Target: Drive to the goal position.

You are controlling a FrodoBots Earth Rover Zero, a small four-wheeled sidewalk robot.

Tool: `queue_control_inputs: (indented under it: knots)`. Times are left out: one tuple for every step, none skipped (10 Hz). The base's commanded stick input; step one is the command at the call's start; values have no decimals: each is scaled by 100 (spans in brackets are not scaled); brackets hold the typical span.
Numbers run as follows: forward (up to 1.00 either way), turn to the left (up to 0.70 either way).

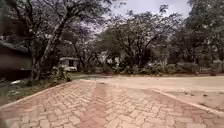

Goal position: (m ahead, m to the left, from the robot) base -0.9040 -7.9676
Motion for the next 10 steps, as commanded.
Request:
queue_control_inputs:
  knots:
    - [70,0]
    - [70,0]
    - [70,0]
    - [70,0]
    - [70,0]
    - [70,0]
    - [70,0]
    - [70,0]
    - [70,0]
    - [70,-17]
